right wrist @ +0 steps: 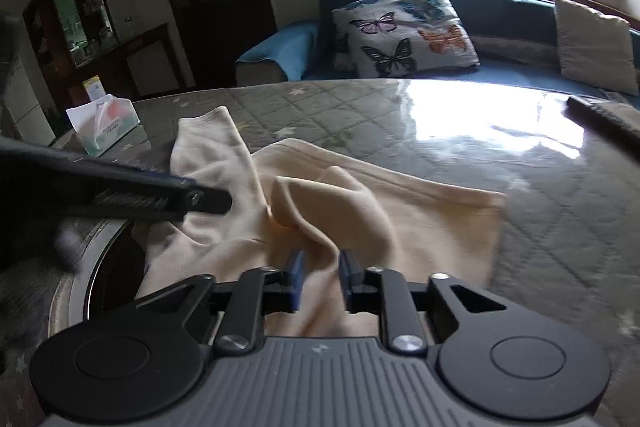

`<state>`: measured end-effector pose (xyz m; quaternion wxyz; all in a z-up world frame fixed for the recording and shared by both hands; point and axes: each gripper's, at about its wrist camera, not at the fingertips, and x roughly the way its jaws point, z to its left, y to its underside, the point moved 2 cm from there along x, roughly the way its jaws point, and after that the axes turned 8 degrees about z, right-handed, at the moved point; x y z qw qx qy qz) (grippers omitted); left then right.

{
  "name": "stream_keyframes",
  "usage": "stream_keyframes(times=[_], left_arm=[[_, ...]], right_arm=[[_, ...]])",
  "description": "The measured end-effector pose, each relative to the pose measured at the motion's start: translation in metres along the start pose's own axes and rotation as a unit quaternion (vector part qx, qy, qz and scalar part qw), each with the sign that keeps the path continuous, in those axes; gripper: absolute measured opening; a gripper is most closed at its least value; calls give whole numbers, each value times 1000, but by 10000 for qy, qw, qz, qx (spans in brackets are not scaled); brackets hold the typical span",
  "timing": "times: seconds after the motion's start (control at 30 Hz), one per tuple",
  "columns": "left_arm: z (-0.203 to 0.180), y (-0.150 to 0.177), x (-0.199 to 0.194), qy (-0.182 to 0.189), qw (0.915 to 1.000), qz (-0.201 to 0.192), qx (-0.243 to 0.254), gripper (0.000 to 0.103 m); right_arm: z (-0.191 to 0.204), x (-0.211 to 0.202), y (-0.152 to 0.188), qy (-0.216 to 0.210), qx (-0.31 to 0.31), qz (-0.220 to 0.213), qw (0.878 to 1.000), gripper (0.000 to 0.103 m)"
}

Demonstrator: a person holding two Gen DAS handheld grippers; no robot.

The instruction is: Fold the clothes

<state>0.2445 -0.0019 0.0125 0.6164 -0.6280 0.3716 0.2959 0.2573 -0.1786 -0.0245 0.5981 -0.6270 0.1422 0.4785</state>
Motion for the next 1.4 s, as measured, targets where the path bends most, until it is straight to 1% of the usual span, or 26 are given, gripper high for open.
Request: stream_keyframes(times=[0.03, 0.13, 0.27, 0.33, 0.37, 0.4, 0.43, 0.47, 0.5, 0.67, 0.7, 0.73, 0.97, 1.07, 1.17, 1.2, 1.23, 1.27, 1.3, 1.33, 1.37, 1.4], left_arm=[[-2, -1, 0, 28, 10000, 0, 5, 45], [-6, -1, -1, 68, 10000, -1, 33, 49], [-3, 7, -10, 98, 9999, -80, -27, 49], [-2, 11, -14, 112, 9999, -119, -57, 47], [-1, 13, -17, 120, 9998, -139, -71, 41], [0, 14, -19, 127, 9998, -158, -86, 28], [0, 16, -21, 134, 9997, -178, -101, 24], [1, 18, -23, 142, 9996, -198, -116, 14], [2, 20, -26, 149, 9996, -217, -131, 7], [5, 30, -37, 186, 9991, -315, -206, 6], [6, 32, -39, 193, 9990, -335, -221, 6], [11, 43, -45, 194, 9990, -308, -278, 6], [56, 136, -89, 187, 9971, -43, -741, 6], [75, 175, -108, 183, 9954, 71, -939, 6], [94, 215, -127, 180, 9932, 184, -1136, 7], [96, 222, -130, 137, 9934, 231, -1119, 8], [97, 226, -133, 100, 9938, 235, -1078, 11], [97, 228, -138, 73, 9942, 201, -1051, 11], [97, 227, -145, 65, 9947, 117, -1018, 14], [96, 225, -152, 60, 9951, 21, -983, 17], [94, 222, -157, 65, 9956, -74, -935, 29], [89, 219, -162, 58, 9963, -180, -838, 42]], right_arm=[[1, 6, -1, -7, 19, 69, 10000, 28], [-1, 7, 1, 114, 65, 62, 9999, 3], [-15, -22, 8, 371, 265, -251, 9986, 2], [-26, -41, 13, 489, 393, -389, 9973, 2], [-32, -50, 16, 561, 448, -456, 9964, 2], [-37, -59, 19, 642, 491, -515, 9954, 2], [-41, -69, 23, 701, 543, -566, 9944, 2], [-46, -78, 27, 749, 601, -618, 9935, 2], [-50, -87, 31, 796, 668, -664, 9924, 2], [-65, -125, 58, 842, 974, -796, 9885, 2], [-65, -131, 64, 831, 1005, -812, 9881, 2], [-65, -137, 71, 812, 1033, -827, 9879, 2], [-69, -168, 113, 769, 1301, -888, 9845, 2], [-76, -175, 136, 810, 1486, -696, 9831, 2], [-83, -178, 159, 948, 1599, -422, 9817, 3], [-85, -178, 165, 1008, 1588, -311, 9817, 4], [-85, -177, 169, 1100, 1553, -203, 9815, 8], [-85, -177, 173, 1239, 1512, -136, 9806, 10], [-85, -177, 175, 1368, 1446, -110, 9799, 10], [-84, -178, 175, 1430, 1383, -116, 9799, 13], [-84, -180, 174, 1438, 1358, -139, 9801, 23], [-82, -179, 172, 1421, 1313, -164, 9810, 29]])
